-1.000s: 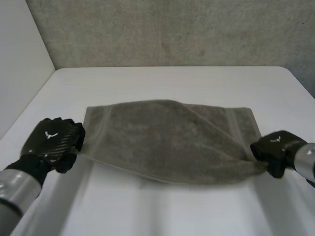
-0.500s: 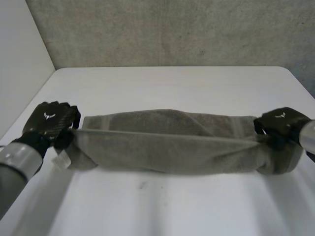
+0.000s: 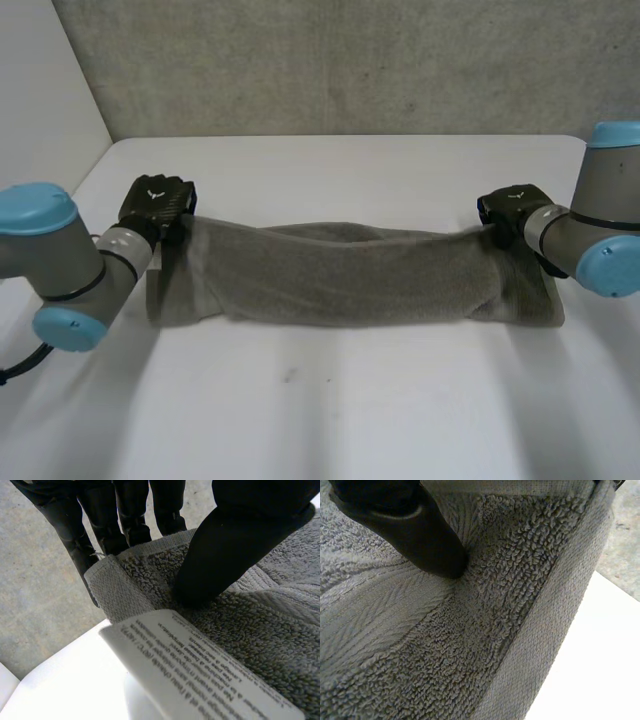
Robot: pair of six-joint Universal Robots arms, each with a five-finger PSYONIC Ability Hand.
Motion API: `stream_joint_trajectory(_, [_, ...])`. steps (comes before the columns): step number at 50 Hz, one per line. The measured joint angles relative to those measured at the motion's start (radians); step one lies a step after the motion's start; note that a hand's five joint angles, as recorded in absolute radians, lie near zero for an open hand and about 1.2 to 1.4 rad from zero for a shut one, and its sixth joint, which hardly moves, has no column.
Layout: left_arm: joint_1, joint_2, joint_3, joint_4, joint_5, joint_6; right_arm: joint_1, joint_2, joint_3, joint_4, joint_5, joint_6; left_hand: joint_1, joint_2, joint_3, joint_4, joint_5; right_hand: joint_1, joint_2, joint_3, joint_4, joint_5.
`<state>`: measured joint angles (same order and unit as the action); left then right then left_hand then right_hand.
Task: Fold the towel.
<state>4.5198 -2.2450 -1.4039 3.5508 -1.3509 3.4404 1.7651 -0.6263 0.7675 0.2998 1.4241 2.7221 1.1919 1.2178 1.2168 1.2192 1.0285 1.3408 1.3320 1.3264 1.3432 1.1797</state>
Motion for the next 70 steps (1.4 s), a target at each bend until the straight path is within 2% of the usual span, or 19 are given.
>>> stream_joint_trajectory(14, [-0.007, -0.134, 0.154, -0.006, -0.016, 0.000, 0.008, 0.083, -0.120, 0.001, 0.024, -0.004, 0.000, 0.000, 0.000, 0.000, 0.000, 0.000, 0.000, 0.000, 0.000, 0.000])
stream_joint_trajectory(17, [-0.008, -0.148, 0.167, -0.006, -0.016, 0.000, 0.011, 0.093, -0.134, 0.001, 0.024, -0.005, 0.000, 0.000, 0.000, 0.000, 0.000, -0.142, -0.140, -0.131, -0.145, -0.158])
stream_joint_trajectory(20, [-0.011, -0.157, 0.175, -0.006, -0.017, 0.000, 0.016, 0.100, -0.148, 0.000, 0.031, -0.005, -0.004, -0.025, -0.018, -0.020, -0.006, -0.463, -0.457, -0.446, -0.460, -0.488])
stream_joint_trajectory(21, [-0.012, -0.159, 0.178, -0.006, -0.018, 0.000, 0.017, 0.101, -0.154, 0.000, 0.035, -0.005, -0.091, -0.143, -0.141, -0.145, -0.082, -0.662, -0.660, -0.643, -0.655, -0.675])
stream_joint_trajectory(22, [-0.013, -0.159, 0.180, -0.006, -0.018, -0.001, 0.019, 0.102, -0.161, 0.000, 0.043, -0.005, -0.288, -0.344, -0.316, -0.321, -0.282, -0.838, -0.840, -0.820, -0.830, -0.865])
stream_joint_trajectory(23, [-0.013, -0.160, 0.180, -0.006, -0.018, -0.001, 0.020, 0.102, -0.165, 0.000, 0.048, -0.004, -0.365, -0.394, -0.387, -0.394, -0.362, -0.925, -0.913, -0.892, -0.902, -0.960])
stream_joint_trajectory(25, [-0.014, -0.158, 0.183, -0.006, -0.019, -0.002, 0.022, 0.100, -0.179, 0.000, 0.067, -0.003, -0.736, -0.774, -0.758, -0.768, -0.767, -1.078, -1.075, -1.062, -1.076, -1.123])
stream_joint_trajectory(26, [-0.014, -0.155, 0.184, -0.006, -0.019, -0.003, 0.023, 0.097, -0.187, 0.000, 0.079, -0.001, -0.862, -0.890, -0.876, -0.879, -0.866, -1.097, -1.083, -1.078, -1.088, -1.126])
stream_joint_trajectory(30, [-0.016, -0.136, 0.181, -0.007, -0.019, -0.007, 0.025, 0.070, -0.202, 0.002, 0.114, 0.006, -0.981, -1.012, -1.009, -1.013, -0.977, -1.103, -1.083, -1.078, -1.088, -1.126])
stream_joint_trajectory(37, [-0.017, -0.039, 0.128, -0.010, -0.019, -0.013, 0.019, -0.051, -0.153, 0.001, 0.127, 0.055, -1.011, -1.047, -1.046, -1.048, -0.997, -1.106, -1.083, -1.078, -1.088, -1.126])
stream_joint_trajectory(45, [-0.018, 0.151, -0.038, -0.012, -0.019, -0.014, 0.006, -0.240, 0.041, -0.001, 0.112, 0.093, -1.016, -1.050, -1.049, -1.050, -1.000, -1.107, -1.083, -1.078, -1.088, -1.126])
stream_joint_trajectory(51, [-0.021, 0.295, -0.205, -0.014, -0.031, -0.037, -0.003, -0.389, 0.293, -0.029, 0.077, 0.083, -1.003, -1.021, -1.021, -1.025, -1.000, -1.101, -1.083, -1.076, -1.088, -1.123])
stream_joint_trajectory(58, [-0.021, 0.405, -0.386, -0.024, -0.109, -0.105, -0.068, -0.534, 0.660, -0.146, -0.008, 0.021, -0.972, -0.995, -0.996, -0.999, -0.982, -1.011, -1.028, -1.011, -1.029, -1.013])
stream_joint_trajectory(64, [-0.021, 0.427, -0.463, -0.028, -0.143, -0.122, -0.118, -0.578, 0.871, -0.269, -0.033, -0.037, -0.972, -0.994, -0.993, -0.996, -0.981, -1.007, -1.028, -1.010, -1.028, -1.009])
stream_joint_trajectory(70, [-0.018, 0.425, -0.500, -0.023, -0.145, -0.123, -0.168, -0.563, 1.010, -0.419, -0.068, -0.065, -0.972, -0.994, -0.993, -0.996, -0.981, -0.899, -0.895, -0.882, -0.895, -0.893])
